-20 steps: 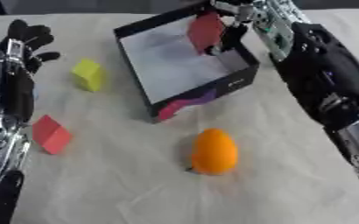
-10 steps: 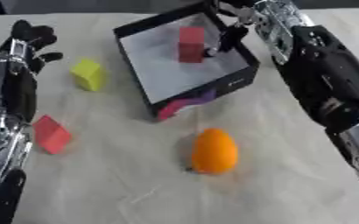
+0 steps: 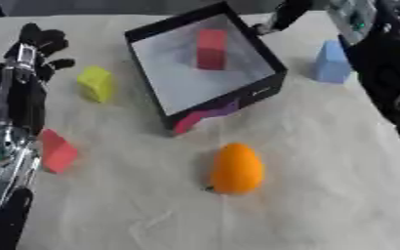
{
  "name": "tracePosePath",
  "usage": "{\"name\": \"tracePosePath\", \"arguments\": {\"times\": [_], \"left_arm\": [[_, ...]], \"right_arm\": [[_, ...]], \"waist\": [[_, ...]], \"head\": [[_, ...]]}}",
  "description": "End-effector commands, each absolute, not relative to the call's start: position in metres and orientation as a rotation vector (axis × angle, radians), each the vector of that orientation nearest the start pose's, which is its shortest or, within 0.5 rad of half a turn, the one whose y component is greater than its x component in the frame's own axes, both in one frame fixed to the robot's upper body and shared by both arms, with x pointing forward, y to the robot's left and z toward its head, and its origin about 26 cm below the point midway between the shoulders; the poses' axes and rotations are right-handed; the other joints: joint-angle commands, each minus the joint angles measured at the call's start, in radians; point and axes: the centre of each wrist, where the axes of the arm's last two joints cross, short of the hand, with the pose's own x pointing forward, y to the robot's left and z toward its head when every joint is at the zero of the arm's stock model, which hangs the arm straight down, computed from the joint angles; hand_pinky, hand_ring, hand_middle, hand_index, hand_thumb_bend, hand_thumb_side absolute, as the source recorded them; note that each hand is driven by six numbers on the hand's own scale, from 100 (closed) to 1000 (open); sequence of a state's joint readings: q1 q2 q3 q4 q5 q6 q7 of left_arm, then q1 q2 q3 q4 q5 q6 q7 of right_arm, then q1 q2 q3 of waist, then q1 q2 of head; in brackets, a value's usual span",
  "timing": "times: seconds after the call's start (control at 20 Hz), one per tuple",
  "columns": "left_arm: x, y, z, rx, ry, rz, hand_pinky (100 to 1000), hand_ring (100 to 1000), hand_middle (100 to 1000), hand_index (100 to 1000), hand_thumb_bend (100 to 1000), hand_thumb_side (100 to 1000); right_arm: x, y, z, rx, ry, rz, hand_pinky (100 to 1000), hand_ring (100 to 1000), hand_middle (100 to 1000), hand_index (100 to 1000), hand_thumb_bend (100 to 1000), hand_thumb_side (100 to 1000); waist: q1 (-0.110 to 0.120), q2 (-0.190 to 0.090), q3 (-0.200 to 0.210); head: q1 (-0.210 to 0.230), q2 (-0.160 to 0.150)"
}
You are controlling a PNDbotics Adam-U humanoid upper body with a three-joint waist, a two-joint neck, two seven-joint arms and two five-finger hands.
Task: Pick up objects on the table and place them in the box.
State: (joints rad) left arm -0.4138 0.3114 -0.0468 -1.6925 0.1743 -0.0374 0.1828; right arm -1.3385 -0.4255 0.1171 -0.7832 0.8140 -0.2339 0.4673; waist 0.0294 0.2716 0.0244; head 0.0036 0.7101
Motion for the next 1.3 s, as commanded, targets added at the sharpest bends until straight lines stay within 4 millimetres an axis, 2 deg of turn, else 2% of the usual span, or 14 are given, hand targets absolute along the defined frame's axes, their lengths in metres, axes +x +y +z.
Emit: {"name": "tracePosePath", "arguments": {"times": [0.05,0.3,0.5,0.9,1.3], "left_arm": [[0.354,0.264,0.169,0.11,-2.142,-0.102,713,809,725,729,284,789],[0.353,0.268,0.168,0.128,-2.138,-0.095,713,810,725,729,283,790],[0.352,0.27,0.167,0.139,-2.132,-0.099,713,811,727,729,281,792],[0.352,0.271,0.167,0.141,-2.131,-0.105,713,812,728,729,280,793],[0.352,0.271,0.167,0.138,-2.131,-0.107,713,814,729,729,280,792]], "right_arm": [[0.487,-0.261,0.38,-0.919,-1.695,1.422,830,880,856,878,595,304],[0.478,-0.31,0.381,-0.955,-1.643,1.3,830,879,856,878,587,311],[0.477,-0.336,0.369,-0.914,-1.545,1.33,842,893,876,889,557,368],[0.477,-0.352,0.358,-0.692,-1.348,1.598,863,909,891,903,474,448],[0.48,-0.354,0.351,-0.645,-1.273,1.669,866,915,897,908,474,451]], "waist": [[-0.003,-0.02,-0.003],[-0.006,-0.021,-0.011],[-0.01,-0.024,-0.015],[-0.013,-0.025,-0.016],[-0.013,-0.025,-0.016]], "head": [[0.007,-0.002],[0.015,0.002],[0.021,0.002],[0.024,0.001],[0.026,0.002]]}}
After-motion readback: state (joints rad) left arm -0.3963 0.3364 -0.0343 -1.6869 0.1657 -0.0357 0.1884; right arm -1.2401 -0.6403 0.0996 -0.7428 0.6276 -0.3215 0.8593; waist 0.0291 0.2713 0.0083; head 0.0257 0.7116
